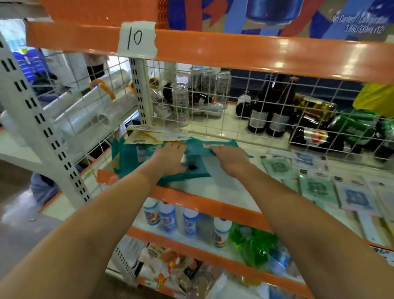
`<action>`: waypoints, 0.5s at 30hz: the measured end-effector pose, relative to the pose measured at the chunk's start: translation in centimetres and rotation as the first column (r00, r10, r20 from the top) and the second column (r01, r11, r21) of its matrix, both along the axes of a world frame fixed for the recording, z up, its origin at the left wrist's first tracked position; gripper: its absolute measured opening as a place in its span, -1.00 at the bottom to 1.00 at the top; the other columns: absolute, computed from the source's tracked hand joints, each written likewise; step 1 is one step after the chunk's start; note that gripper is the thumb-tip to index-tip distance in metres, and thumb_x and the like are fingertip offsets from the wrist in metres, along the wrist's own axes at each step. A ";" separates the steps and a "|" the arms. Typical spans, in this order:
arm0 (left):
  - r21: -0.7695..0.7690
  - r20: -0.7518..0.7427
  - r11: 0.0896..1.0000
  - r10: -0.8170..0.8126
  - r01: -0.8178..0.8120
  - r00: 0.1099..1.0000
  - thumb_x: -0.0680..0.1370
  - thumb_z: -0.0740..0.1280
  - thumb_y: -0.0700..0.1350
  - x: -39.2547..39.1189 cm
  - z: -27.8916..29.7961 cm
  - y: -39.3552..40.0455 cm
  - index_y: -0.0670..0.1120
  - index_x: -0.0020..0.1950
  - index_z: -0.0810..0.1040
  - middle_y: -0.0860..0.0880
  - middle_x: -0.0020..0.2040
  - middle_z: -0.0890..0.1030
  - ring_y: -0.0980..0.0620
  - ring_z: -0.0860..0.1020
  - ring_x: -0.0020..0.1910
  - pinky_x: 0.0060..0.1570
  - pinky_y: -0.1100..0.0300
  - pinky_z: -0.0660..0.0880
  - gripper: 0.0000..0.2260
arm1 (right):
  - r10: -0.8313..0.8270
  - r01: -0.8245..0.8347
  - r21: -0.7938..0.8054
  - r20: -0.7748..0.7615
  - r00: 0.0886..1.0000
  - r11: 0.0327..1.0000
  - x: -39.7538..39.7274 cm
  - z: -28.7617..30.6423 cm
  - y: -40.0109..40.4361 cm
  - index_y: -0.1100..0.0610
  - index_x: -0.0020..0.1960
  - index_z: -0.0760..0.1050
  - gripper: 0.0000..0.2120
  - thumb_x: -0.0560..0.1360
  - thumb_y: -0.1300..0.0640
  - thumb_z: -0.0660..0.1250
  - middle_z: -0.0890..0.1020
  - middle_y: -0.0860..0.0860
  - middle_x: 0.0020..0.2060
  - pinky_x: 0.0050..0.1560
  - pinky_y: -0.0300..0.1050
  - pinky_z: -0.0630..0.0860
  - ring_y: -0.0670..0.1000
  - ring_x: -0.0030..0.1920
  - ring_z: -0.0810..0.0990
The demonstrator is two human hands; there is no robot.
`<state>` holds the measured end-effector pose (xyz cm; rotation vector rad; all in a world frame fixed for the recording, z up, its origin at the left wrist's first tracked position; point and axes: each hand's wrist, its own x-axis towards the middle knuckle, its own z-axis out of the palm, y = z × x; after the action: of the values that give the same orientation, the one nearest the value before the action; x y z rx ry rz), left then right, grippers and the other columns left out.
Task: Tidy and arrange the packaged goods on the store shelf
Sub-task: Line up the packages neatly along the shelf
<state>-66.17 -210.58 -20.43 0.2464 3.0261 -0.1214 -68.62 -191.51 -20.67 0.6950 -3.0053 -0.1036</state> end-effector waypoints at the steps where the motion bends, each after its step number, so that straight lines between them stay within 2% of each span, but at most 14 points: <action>1: -0.010 -0.006 1.000 0.006 -0.006 1.000 0.55 0.27 0.13 -0.2 0.2 0.1 -0.05 0.51 0.15 -0.10 0.47 0.27 -0.11 0.23 0.45 0.39 -0.10 0.19 -0.39 | -0.009 0.009 -0.020 -0.013 1.000 1.000 -0.1 0.4 0.2 0.04 0.41 0.31 -0.48 0.52 0.39 0.14 0.51 0.08 0.27 0.07 0.01 0.49 0.13 0.21 0.52; 4: -0.059 -0.024 0.998 0.013 -0.014 1.000 0.56 0.23 0.14 -0.8 0.8 0.3 -0.07 0.51 0.15 -0.11 0.47 0.28 -0.13 0.25 0.43 0.37 -0.11 0.22 -0.40 | -0.037 0.034 -0.049 -0.051 0.998 0.998 -0.1 1.8 0.8 0.06 0.34 0.37 -0.51 0.49 0.42 0.13 0.55 0.08 0.19 0.04 -0.02 0.46 0.13 0.16 0.53; 7: -0.079 -0.054 0.997 -0.002 -0.002 0.999 0.57 0.22 0.12 -1.2 1.6 0.9 -0.13 0.49 0.17 -0.13 0.45 0.30 -0.16 0.28 0.41 0.34 -0.10 0.28 -0.42 | -0.050 0.044 -0.061 -0.107 0.993 0.997 -0.1 3.2 1.6 0.08 0.33 0.38 -0.56 0.51 0.39 0.13 0.54 0.09 0.19 0.10 -0.02 0.41 0.13 0.19 0.52; 11: -0.031 -0.112 0.999 -0.025 0.022 0.993 0.56 0.24 0.11 -1.8 2.2 1.9 -0.15 0.46 0.22 -0.13 0.42 0.35 -0.14 0.33 0.38 0.29 -0.08 0.33 -0.44 | -0.057 0.045 -0.082 -0.144 0.988 0.996 -0.1 4.9 2.6 0.08 0.30 0.38 -0.64 0.53 0.28 0.20 0.55 0.09 0.18 0.09 -0.03 0.42 0.13 0.18 0.52; 15: 0.010 -0.165 1.000 -0.023 0.025 0.986 0.54 0.26 0.15 -2.5 2.4 3.1 -0.14 0.43 0.28 -0.15 0.34 0.44 -0.15 0.41 0.31 0.24 -0.01 0.38 -0.44 | -0.095 0.065 -0.172 -0.172 0.981 0.983 0.0 6.3 3.8 0.05 0.30 0.40 -0.59 0.51 0.35 0.16 0.57 0.07 0.15 -0.01 -0.05 0.46 0.14 0.13 0.55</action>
<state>-68.64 -207.51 -17.99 0.2877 3.1898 -0.1311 -68.59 -187.66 -14.38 0.5186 -2.8282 0.0756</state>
